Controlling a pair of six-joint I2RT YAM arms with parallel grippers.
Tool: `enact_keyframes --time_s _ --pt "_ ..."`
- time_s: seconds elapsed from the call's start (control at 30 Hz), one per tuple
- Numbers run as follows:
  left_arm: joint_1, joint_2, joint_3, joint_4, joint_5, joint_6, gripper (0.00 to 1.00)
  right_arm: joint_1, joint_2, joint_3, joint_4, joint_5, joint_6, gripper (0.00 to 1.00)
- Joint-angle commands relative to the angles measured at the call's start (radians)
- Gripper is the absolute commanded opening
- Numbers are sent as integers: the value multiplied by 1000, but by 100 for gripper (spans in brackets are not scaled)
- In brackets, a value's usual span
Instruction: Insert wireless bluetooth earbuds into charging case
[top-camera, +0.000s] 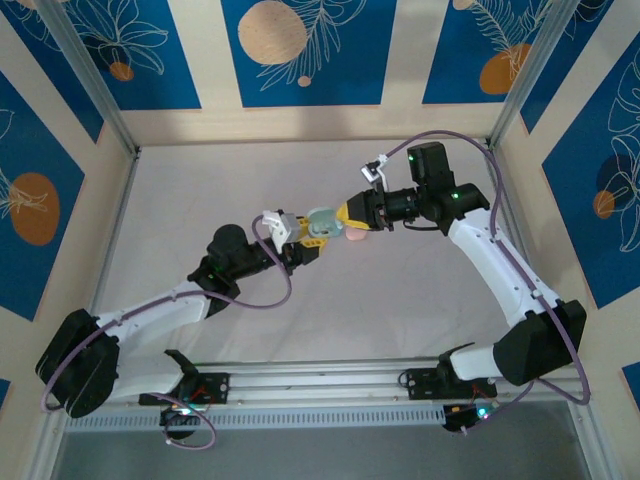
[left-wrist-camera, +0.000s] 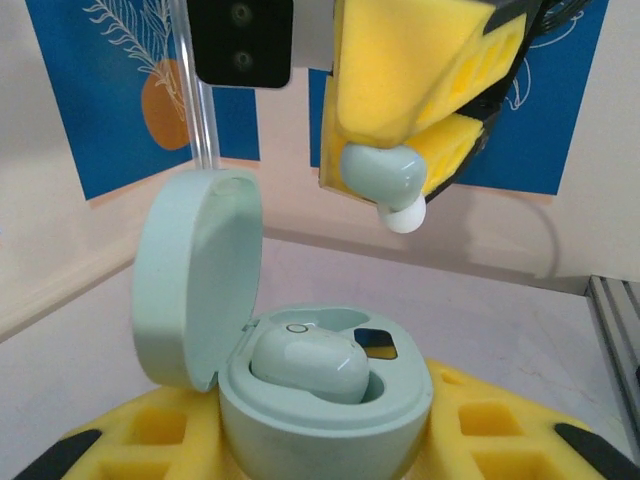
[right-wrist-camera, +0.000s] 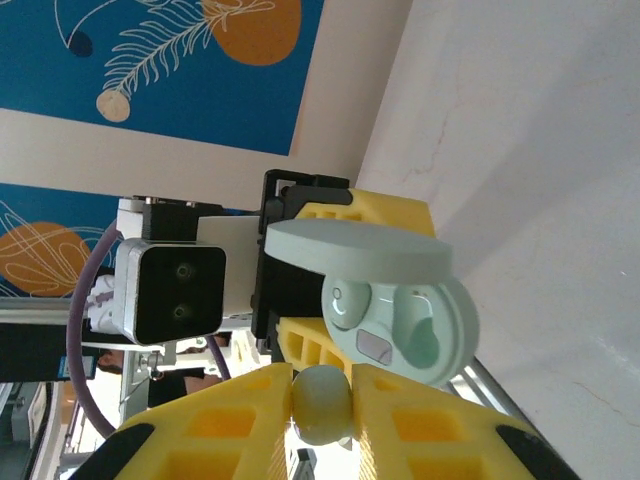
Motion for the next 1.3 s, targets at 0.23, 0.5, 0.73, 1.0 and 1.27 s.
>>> enact_keyframes --time_s 0.23,0.5,0.73,1.0,1.27 --pt "-13 2 40 49 56 -21 36 20 31 34 -13 -12 -5 21" --pt "-13 10 49 62 67 -38 36 29 46 35 -26 1 -19 21" --pt "-13 10 49 75 64 -46 36 33 56 36 -42 13 -36 21" --pt "-12 5 53 73 66 -48 36 45 68 42 -42 24 -44 22" --pt "-13 3 55 83 62 -55 36 52 76 63 -112 78 -85 29"
